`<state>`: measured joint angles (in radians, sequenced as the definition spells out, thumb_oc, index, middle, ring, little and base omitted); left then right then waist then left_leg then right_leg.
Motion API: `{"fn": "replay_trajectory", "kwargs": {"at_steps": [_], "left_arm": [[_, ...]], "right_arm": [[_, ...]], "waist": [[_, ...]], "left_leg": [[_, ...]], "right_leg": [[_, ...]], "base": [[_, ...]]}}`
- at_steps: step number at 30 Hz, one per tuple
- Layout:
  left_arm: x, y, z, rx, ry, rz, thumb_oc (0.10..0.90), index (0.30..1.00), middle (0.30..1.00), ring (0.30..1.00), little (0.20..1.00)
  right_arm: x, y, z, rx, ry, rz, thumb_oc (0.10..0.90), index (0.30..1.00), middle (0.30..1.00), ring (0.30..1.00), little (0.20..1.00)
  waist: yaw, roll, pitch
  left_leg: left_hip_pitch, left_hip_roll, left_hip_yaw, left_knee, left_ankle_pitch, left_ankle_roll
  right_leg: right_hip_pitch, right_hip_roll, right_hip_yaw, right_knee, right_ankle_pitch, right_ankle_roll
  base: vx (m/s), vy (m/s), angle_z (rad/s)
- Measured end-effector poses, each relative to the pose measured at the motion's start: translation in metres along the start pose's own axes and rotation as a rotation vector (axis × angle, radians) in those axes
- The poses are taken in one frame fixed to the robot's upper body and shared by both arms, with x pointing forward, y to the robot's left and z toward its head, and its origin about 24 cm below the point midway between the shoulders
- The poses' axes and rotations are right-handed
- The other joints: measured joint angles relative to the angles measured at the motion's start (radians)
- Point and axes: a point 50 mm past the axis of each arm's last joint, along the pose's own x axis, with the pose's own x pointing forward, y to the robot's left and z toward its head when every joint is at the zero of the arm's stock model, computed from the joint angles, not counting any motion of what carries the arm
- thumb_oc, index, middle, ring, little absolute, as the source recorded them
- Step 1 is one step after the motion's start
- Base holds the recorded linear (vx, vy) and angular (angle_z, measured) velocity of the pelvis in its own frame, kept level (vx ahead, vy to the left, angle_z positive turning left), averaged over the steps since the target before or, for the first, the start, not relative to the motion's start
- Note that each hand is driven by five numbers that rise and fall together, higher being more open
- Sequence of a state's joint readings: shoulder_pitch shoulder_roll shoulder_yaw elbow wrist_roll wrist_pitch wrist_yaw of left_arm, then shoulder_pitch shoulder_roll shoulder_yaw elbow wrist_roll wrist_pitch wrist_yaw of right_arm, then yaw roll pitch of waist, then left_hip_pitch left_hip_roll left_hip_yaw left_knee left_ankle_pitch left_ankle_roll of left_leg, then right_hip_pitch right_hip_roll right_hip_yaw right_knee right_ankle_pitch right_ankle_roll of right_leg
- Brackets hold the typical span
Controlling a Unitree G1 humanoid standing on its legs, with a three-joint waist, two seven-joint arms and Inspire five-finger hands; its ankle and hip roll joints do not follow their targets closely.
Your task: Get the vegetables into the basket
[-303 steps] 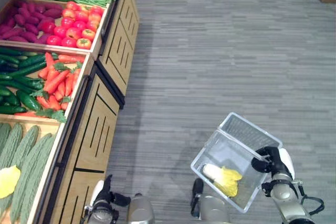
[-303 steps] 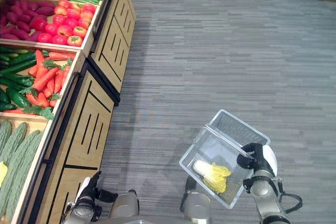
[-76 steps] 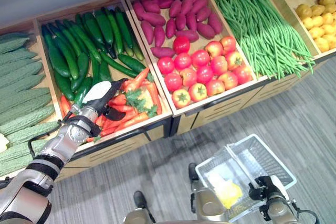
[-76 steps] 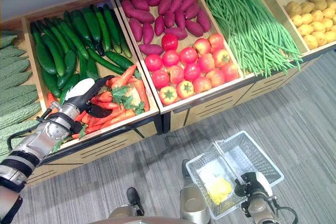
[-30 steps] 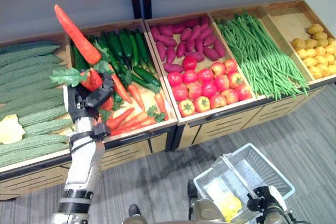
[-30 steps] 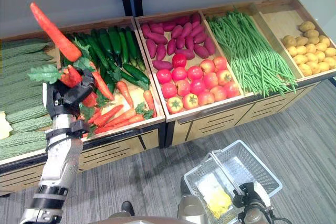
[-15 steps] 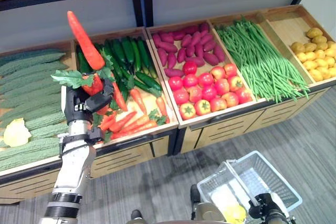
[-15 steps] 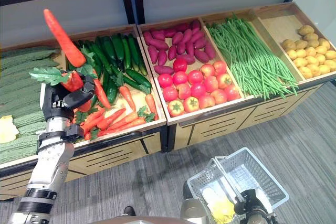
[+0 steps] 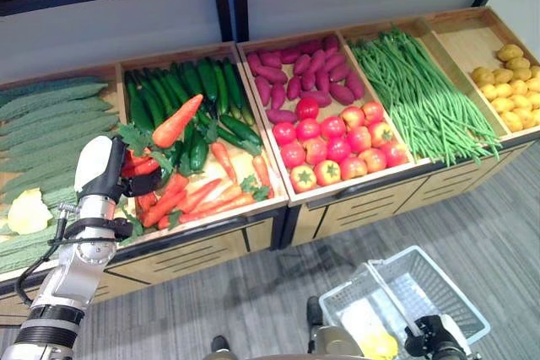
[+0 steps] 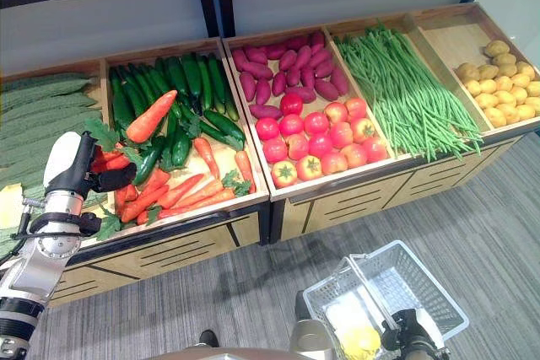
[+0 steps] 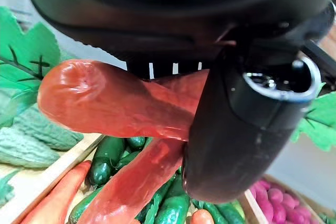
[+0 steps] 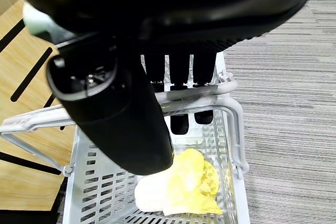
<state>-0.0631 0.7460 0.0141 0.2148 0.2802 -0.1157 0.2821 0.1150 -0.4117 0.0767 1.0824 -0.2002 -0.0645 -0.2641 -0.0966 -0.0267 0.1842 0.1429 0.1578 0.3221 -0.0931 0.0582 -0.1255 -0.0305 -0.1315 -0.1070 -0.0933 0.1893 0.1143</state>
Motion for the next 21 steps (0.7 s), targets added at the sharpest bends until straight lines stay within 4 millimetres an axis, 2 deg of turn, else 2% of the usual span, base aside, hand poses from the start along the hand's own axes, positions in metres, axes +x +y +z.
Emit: {"fn": "replay_trajectory", "kwargs": {"at_steps": [7, 9, 12, 13, 14, 17, 21], "left_arm": [[-0.001, -0.008, -0.004, 0.003, 0.024, -0.017, 0.400, 0.300, 0.300, 0.300, 0.300], [-0.004, -0.022, 0.002, -0.154, 0.058, 0.023, 0.400, 0.300, 0.300, 0.300, 0.300], [-0.008, -0.047, 0.015, -0.562, 0.156, 0.117, 0.400, 0.300, 0.300, 0.300, 0.300], [-0.012, -0.059, 0.024, -0.759, 0.204, 0.161, 0.400, 0.300, 0.300, 0.300, 0.300], [-0.013, -0.064, 0.029, -0.840, 0.222, 0.166, 0.400, 0.300, 0.300, 0.300, 0.300], [-0.012, -0.059, 0.037, -0.995, 0.202, 0.174, 0.400, 0.300, 0.300, 0.300, 0.300], [-0.009, -0.046, 0.052, -1.194, 0.119, 0.192, 0.400, 0.300, 0.300, 0.300, 0.300]], "right_arm": [[0.000, 0.000, 0.001, -0.018, -0.013, -0.002, 0.400, 0.300, 0.300, 0.300, 0.300], [-0.001, 0.000, 0.000, -0.019, -0.009, -0.005, 0.400, 0.300, 0.300, 0.300, 0.300], [0.000, 0.001, -0.001, -0.026, 0.004, 0.001, 0.400, 0.300, 0.300, 0.300, 0.300], [0.000, 0.001, 0.001, -0.026, -0.007, 0.000, 0.400, 0.300, 0.300, 0.300, 0.300], [0.000, 0.001, 0.004, -0.024, -0.018, 0.000, 0.400, 0.300, 0.300, 0.300, 0.300], [0.002, 0.000, 0.009, -0.021, -0.023, -0.006, 0.400, 0.300, 0.300, 0.300, 0.300], [0.002, 0.000, 0.007, -0.021, -0.013, -0.006, 0.400, 0.300, 0.300, 0.300, 0.300]], "waist": [[-0.004, 0.000, 0.000], [-0.003, -0.001, 0.000], [-0.003, -0.002, -0.001], [-0.005, -0.002, -0.001], [-0.007, -0.003, -0.001], [-0.026, -0.004, 0.000], [-0.024, -0.004, 0.000]], "left_leg": [[0.004, 0.002, 0.006, 0.000, -0.001, -0.001], [0.006, 0.000, 0.009, 0.001, -0.002, -0.001], [0.008, -0.003, 0.007, 0.003, -0.003, 0.001], [0.008, -0.005, 0.007, 0.004, -0.002, 0.001], [0.008, -0.004, 0.008, 0.004, -0.002, 0.001], [0.008, 0.001, 0.015, 0.000, -0.005, 0.004], [0.009, 0.000, 0.016, 0.000, -0.007, 0.007]], "right_leg": [[0.000, 0.002, 0.005, 0.000, -0.001, 0.001], [0.001, -0.001, 0.008, 0.000, -0.005, 0.007], [0.002, -0.006, 0.008, 0.000, -0.006, 0.008], [0.002, -0.007, 0.008, 0.000, -0.005, 0.008], [0.001, -0.007, 0.011, 0.000, -0.001, 0.003], [-0.002, -0.001, 0.015, 0.000, -0.005, 0.006], [-0.001, -0.002, 0.016, 0.000, -0.005, 0.005]], "base": [[0.01, 0.003, -0.01], [0.03, 0.004, -0.02], [0.00, 0.000, 0.00], [0.01, -0.002, -0.03], [0.02, 0.003, -0.08], [0.01, 0.003, -0.04], [0.00, 0.000, 0.00]]}}
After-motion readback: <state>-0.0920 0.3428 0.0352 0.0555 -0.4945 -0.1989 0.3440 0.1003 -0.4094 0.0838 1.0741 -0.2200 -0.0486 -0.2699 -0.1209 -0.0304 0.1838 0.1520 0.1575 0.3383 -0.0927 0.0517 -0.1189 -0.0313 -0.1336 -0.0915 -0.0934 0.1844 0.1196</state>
